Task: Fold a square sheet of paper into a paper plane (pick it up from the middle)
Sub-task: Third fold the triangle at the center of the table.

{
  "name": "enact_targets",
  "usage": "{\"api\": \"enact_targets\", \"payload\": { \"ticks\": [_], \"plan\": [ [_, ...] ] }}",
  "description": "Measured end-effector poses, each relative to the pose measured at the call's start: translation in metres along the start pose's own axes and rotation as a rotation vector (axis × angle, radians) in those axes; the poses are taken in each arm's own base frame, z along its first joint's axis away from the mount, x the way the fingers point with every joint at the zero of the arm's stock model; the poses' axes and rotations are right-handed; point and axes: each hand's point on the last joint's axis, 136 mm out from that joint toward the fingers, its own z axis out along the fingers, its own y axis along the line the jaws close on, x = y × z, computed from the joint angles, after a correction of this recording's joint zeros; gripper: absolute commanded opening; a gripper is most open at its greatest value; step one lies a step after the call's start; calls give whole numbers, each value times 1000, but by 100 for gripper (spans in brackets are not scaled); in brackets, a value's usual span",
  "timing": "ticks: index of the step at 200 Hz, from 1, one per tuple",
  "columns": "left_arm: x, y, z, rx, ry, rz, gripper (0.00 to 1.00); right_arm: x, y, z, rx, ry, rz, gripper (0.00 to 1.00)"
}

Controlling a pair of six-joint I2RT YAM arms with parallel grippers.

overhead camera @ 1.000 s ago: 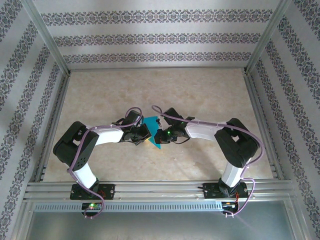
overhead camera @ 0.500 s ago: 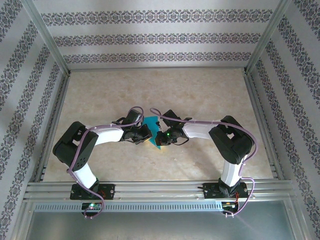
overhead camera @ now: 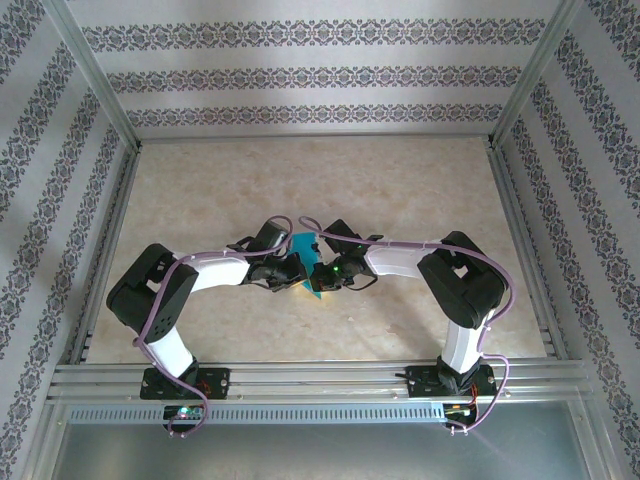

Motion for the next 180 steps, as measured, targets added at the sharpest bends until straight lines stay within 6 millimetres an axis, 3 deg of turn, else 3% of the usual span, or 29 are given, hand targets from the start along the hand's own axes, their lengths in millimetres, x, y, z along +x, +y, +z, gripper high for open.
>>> {"api": "enact_targets", "payload": {
  "ticks": [60,142,180],
  "plan": [
    [-6,10,-4,-40,-5,53,8,-4,-2,1,29,-3,-27,6],
    [-39,45,-26,-30,-44,16,8,-13,-1,3,46,-35,-47,6],
    [-61,71,-46,-66,-120,-7,8,-13,-1,3,45,-37,-46,6]
  ]
}}
